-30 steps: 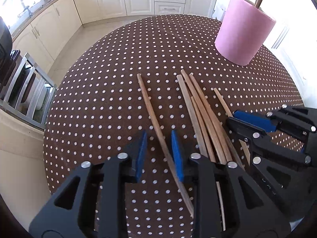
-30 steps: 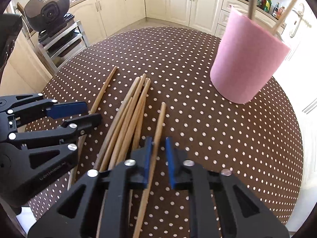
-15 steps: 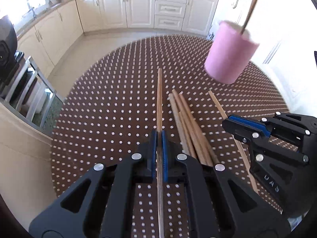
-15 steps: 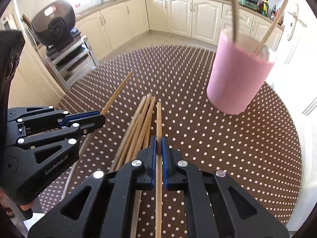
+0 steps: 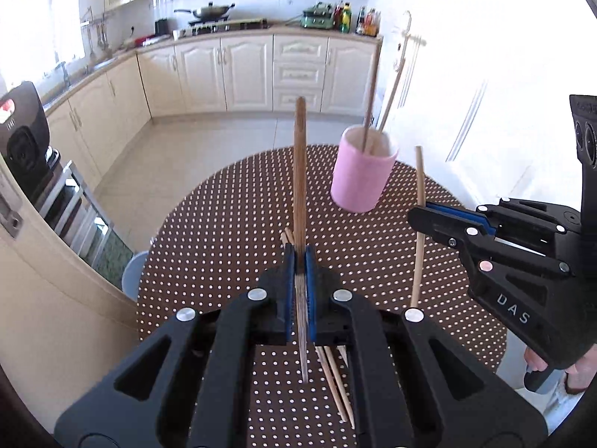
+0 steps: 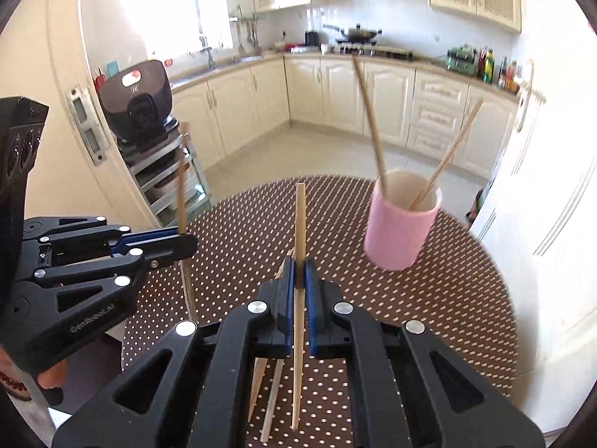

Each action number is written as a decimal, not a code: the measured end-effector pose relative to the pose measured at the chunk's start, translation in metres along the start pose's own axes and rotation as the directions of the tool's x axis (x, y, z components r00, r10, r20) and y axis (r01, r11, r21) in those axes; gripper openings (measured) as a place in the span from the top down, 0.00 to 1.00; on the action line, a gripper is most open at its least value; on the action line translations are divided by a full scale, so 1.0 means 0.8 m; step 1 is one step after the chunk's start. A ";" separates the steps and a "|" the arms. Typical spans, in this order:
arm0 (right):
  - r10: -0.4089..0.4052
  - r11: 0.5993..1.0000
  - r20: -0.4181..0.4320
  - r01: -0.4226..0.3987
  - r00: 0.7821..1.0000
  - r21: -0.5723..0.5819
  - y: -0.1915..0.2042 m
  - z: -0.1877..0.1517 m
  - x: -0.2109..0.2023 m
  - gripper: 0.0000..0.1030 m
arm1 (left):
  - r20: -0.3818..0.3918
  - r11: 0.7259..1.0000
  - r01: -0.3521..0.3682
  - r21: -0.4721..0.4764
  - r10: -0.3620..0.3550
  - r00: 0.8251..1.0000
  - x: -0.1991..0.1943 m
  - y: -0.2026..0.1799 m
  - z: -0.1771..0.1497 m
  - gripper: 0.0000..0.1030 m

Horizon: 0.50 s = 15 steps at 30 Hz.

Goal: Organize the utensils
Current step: 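Lift both held chopsticks upright and carry them over the pink cup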

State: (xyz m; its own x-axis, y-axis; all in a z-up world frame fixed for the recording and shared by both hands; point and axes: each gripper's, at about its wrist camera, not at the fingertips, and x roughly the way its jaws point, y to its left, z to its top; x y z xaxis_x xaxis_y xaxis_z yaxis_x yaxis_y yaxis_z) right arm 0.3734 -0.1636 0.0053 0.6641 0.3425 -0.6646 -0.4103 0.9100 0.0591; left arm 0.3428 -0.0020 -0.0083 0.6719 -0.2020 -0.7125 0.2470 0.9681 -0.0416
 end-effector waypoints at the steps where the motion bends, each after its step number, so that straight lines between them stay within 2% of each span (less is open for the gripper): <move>1: 0.004 1.000 0.010 -0.004 1.000 0.002 -0.002 0.000 -0.007 0.96 | 0.010 1.000 0.004 0.003 -0.004 1.000 -0.003 0.001 0.003 0.95; 8: -0.025 1.000 0.079 0.026 0.997 -0.010 -0.009 0.002 -0.034 0.96 | 0.074 1.000 0.010 0.021 -0.012 0.997 -0.034 -0.021 0.008 0.95; 15: -0.058 0.998 0.170 0.059 0.984 0.001 -0.028 0.017 -0.064 0.96 | 0.138 0.998 0.036 0.043 -0.042 0.990 -0.037 -0.043 0.029 0.95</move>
State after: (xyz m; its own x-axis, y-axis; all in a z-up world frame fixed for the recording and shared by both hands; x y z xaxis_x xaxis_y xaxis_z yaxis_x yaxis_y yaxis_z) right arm 0.3574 -0.1986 0.0482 0.7834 0.3235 -0.5306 -0.3697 0.9289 0.0205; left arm 0.3303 -0.0331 0.0305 0.7510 -0.2606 -0.6067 0.3009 0.9529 -0.0368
